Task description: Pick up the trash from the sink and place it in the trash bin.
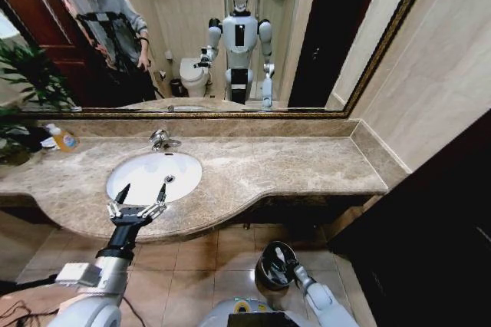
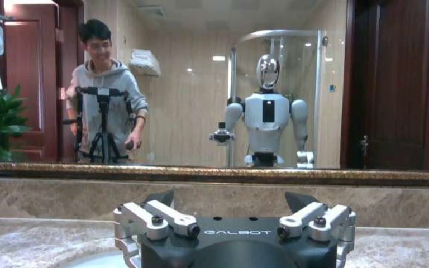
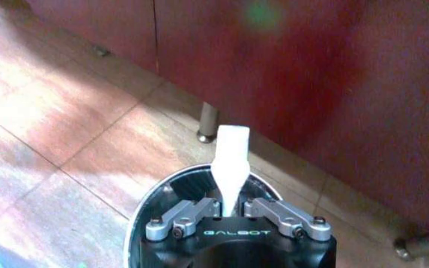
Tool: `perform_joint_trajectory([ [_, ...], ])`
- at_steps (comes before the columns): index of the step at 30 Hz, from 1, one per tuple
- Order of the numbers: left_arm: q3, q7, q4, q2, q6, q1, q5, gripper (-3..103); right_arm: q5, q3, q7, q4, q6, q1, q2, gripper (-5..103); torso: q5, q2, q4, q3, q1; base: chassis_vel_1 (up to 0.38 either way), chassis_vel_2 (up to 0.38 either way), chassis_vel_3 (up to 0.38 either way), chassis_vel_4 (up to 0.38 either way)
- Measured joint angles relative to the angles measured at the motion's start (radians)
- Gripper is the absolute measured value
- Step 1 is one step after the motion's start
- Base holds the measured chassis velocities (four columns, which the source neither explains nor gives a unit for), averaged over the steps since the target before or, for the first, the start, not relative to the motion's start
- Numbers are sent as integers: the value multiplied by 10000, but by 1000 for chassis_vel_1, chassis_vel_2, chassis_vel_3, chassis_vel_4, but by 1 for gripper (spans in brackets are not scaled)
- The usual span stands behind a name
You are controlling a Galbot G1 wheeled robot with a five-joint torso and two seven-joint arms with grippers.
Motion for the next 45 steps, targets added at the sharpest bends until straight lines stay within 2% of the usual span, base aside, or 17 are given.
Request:
perform_joint_trajectory([
  [3,0,0,0,0,0,0,0,100,-122,29,-6,-133,19,73,17,12,1,0,-2,0,0,0,0,0,0],
  [6,0,0,0,0,0,0,0,100,-117,138,4,-208,37,110,117,27,4,0,-1,0,0,0,0,0,0],
  [8,0,0,0,0,0,0,0,100,-106,168,14,-189,52,89,129,27,2,0,-1,0,0,0,0,0,0],
  [14,0,0,0,0,0,0,0,100,-9,287,88,19,163,-171,110,54,1,0,-2,0,-1,0,0,0,0],
  [16,0,0,0,0,0,0,0,100,52,299,98,96,170,-238,91,54,3,0,-2,-1,-1,0,0,0,0],
  [18,0,0,-1,0,0,0,0,100,264,337,116,445,157,-498,13,65,2,0,-1,-1,-1,0,0,0,0],
  [19,0,0,-1,0,0,0,0,100,264,337,116,445,157,-498,13,65,2,0,-1,-1,-1,0,0,0,0],
  [22,0,0,0,0,0,0,0,100,827,600,117,1429,41,-1120,-136,82,5,0,-2,-1,-1,0,0,0,0],
  [26,0,0,0,0,0,0,0,100,1124,1212,75,2490,149,-1779,-247,92,6,0,1,-2,-2,0,0,0,0],
  [28,0,-1,0,0,0,0,0,100,1103,2181,49,3506,519,-2542,-213,99,1,1,-3,-1,-1,0,0,0,0],
  [30,1,1,0,0,0,0,0,100,1883,3094,108,4557,797,-3327,-149,100,7,1,-3,-3,-2,0,0,0,0],
  [31,1,1,0,0,0,0,0,100,1883,3094,108,4557,797,-3327,-149,100,7,1,-3,-3,-2,0,0,0,0],
  [34,0,-1,0,0,0,0,0,100,3736,4390,118,6360,987,-4508,-331,100,-1,1,-6,-2,-3,0,0,0,0],
  [35,0,-1,0,0,0,0,0,100,3736,4390,118,6360,987,-4508,-331,100,-1,1,-6,-2,-3,0,0,0,0],
  [37,0,0,0,0,0,0,0,100,4879,5109,166,7705,771,-4993,-212,100,3,1,-4,-2,-3,0,0,0,0],
  [43,1,0,0,0,0,0,0,100,6186,5463,666,9712,569,-5179,-148,100,4,1,-1,-1,-2,0,0,0,0],
  [45,0,0,0,0,0,0,0,100,6642,5730,917,11020,102,-5048,97,100,4,0,2,-1,-2,0,0,0,0],
])
